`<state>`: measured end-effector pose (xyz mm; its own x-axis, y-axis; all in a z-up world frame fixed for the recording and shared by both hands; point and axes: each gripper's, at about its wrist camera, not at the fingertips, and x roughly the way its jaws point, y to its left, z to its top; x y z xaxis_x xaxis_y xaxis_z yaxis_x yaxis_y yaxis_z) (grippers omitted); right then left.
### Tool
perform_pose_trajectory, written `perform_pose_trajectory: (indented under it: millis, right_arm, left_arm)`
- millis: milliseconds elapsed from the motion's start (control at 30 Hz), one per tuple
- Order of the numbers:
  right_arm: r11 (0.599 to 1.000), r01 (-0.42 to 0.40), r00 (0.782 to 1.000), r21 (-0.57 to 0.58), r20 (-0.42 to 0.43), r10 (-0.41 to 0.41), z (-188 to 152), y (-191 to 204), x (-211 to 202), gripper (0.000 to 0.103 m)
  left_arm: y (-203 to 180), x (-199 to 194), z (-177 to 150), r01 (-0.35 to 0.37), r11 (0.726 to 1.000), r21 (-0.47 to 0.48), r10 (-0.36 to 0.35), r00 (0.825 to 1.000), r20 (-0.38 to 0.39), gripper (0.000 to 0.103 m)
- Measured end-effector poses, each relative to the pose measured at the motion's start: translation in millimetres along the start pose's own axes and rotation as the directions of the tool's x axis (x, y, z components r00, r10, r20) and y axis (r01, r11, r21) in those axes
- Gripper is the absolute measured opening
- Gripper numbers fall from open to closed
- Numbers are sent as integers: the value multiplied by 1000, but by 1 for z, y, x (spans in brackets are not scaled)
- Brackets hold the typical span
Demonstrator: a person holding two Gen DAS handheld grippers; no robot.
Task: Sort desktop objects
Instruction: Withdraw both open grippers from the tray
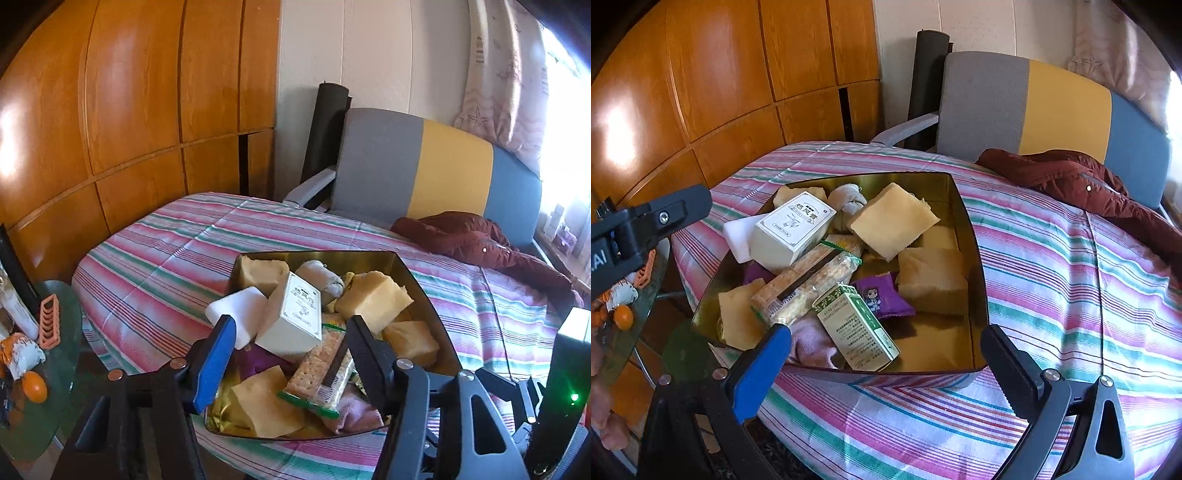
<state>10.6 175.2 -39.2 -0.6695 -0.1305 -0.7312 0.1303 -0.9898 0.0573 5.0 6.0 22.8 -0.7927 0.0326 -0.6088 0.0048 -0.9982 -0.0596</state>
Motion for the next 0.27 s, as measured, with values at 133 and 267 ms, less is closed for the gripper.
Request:
perform_pose_trajectory:
  millis: [133, 267]
  right_arm:
    - [1000, 4, 1000, 4, -2, -4, -1, -1, 2, 102]
    - [1000, 8, 1000, 16, 14, -9, -1, -5, -1, 102]
  left_arm:
    - [2, 1, -1, -9, 1000, 0, 9, 1000, 10, 56]
    - [3, 2, -1, -7, 1000, -1, 7, 1000, 7, 56]
